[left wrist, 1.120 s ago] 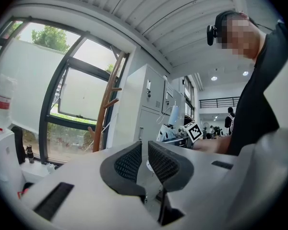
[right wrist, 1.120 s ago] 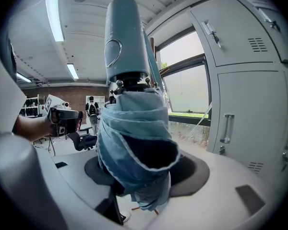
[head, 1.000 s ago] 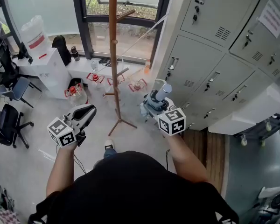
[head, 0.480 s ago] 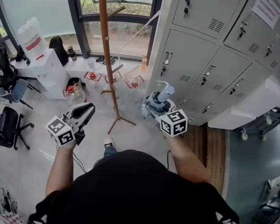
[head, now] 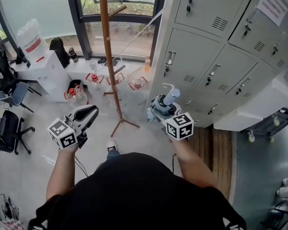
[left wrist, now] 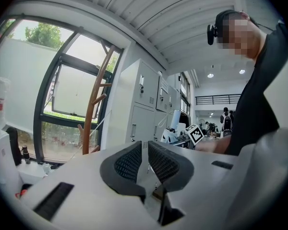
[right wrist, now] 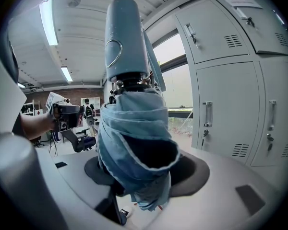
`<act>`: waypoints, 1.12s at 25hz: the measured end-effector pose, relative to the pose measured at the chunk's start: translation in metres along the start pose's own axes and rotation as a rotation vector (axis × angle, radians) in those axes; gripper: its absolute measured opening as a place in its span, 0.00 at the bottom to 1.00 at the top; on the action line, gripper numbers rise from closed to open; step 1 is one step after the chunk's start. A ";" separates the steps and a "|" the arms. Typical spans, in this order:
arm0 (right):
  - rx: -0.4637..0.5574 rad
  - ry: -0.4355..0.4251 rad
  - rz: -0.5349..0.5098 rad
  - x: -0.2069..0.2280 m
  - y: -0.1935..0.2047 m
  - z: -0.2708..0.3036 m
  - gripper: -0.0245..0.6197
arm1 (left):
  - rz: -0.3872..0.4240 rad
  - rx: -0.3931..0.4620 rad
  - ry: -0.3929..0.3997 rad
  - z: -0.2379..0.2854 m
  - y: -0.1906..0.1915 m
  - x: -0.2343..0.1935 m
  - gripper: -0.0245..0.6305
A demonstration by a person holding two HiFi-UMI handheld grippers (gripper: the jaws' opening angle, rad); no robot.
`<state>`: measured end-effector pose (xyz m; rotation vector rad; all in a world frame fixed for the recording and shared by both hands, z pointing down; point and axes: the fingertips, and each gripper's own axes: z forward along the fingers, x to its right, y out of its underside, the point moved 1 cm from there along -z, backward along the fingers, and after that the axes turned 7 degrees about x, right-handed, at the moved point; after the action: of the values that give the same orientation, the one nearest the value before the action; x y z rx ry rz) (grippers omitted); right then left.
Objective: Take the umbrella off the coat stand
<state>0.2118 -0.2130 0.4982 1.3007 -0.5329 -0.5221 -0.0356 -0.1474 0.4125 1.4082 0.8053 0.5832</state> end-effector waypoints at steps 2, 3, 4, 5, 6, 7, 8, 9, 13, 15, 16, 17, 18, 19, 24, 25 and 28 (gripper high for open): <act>0.001 0.005 0.001 0.001 0.001 -0.001 0.48 | -0.001 -0.003 0.001 0.001 0.002 0.000 0.13; 0.001 0.007 0.002 0.001 0.001 -0.002 0.48 | -0.002 -0.004 0.002 0.001 0.002 0.000 0.13; 0.001 0.008 0.003 0.001 0.001 -0.002 0.48 | -0.002 -0.005 0.003 0.000 0.003 0.000 0.13; 0.001 0.008 0.003 0.000 0.002 -0.002 0.48 | -0.002 -0.006 0.004 0.000 0.003 0.000 0.13; -0.001 0.007 0.003 0.000 0.002 -0.003 0.48 | -0.002 -0.007 0.005 0.000 0.003 0.001 0.13; -0.002 0.007 0.001 0.000 0.002 -0.003 0.48 | -0.001 -0.007 0.005 0.000 0.003 0.002 0.13; -0.003 0.006 -0.002 -0.001 0.002 -0.004 0.48 | -0.001 -0.007 0.005 0.000 0.003 0.002 0.13; -0.003 0.005 -0.005 -0.001 0.001 -0.003 0.48 | 0.000 -0.005 0.005 -0.001 0.002 0.002 0.13; 0.000 0.003 -0.007 -0.004 0.000 -0.001 0.48 | 0.001 0.006 0.003 -0.004 0.000 -0.001 0.13; -0.002 -0.001 -0.005 -0.004 0.001 -0.001 0.48 | 0.000 0.006 -0.003 -0.003 -0.001 -0.001 0.13; -0.004 -0.003 -0.004 -0.005 0.002 0.000 0.48 | -0.001 0.006 -0.004 -0.003 -0.001 -0.001 0.13; -0.004 -0.004 -0.003 -0.005 0.002 0.000 0.48 | -0.003 0.007 -0.004 -0.003 0.000 -0.001 0.13; -0.004 -0.004 -0.003 -0.006 0.003 0.000 0.48 | -0.005 0.007 -0.004 -0.004 0.000 -0.001 0.13; -0.004 -0.004 -0.004 -0.006 0.003 0.000 0.48 | -0.007 0.007 -0.004 -0.004 0.001 -0.001 0.13; -0.010 -0.005 -0.005 -0.005 0.004 0.002 0.48 | -0.011 0.009 -0.003 -0.003 0.004 -0.002 0.13; -0.011 -0.005 -0.006 -0.005 0.004 0.002 0.48 | -0.009 0.012 0.001 -0.004 0.005 -0.002 0.13; -0.013 -0.007 -0.002 -0.008 0.005 0.003 0.48 | -0.005 0.019 0.007 -0.007 0.006 -0.004 0.13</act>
<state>0.2037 -0.2095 0.5029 1.2877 -0.5336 -0.5315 -0.0432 -0.1452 0.4194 1.4216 0.8222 0.5783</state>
